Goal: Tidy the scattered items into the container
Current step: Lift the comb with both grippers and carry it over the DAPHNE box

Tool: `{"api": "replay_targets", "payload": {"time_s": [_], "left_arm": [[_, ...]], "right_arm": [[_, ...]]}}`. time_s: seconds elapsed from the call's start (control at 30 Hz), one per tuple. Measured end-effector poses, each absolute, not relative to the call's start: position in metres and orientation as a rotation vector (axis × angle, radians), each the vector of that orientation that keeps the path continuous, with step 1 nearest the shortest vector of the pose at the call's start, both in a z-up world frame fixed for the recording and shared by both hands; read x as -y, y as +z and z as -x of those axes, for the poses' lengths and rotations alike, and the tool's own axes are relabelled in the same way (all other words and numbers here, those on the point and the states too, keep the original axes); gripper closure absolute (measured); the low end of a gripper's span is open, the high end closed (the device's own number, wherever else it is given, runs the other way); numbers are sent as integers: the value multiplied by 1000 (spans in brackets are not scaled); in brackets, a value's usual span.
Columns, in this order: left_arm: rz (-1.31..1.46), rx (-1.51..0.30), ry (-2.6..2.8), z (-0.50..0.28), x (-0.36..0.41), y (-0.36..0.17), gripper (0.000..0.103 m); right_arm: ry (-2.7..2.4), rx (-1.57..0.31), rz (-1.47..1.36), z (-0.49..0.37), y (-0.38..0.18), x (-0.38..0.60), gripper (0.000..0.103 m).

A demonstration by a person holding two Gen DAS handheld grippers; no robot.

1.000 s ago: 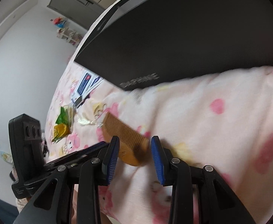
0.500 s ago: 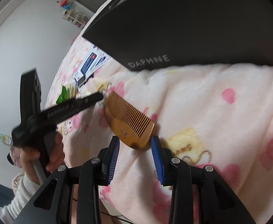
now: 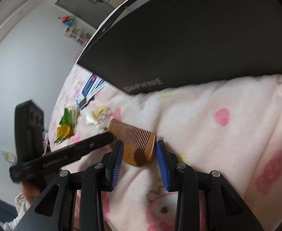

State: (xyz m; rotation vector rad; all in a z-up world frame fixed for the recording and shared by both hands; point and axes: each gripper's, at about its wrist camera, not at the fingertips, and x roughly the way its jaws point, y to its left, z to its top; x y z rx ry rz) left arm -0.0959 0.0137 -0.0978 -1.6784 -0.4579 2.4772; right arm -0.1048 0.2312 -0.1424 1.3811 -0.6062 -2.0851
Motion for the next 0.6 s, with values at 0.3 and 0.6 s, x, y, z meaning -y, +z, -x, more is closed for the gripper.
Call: {"api": "replay_targets", "payload": {"time_s": [0.3, 0.6], "left_arm": [[1688, 483, 2397, 105, -20, -100, 43], [1666, 455, 2280, 90, -38, -87, 70]], "right_arm": [[-2011, 524, -1439, 105, -146, -221, 71], [-2154, 571, -1369, 108, -137, -235, 86]]}}
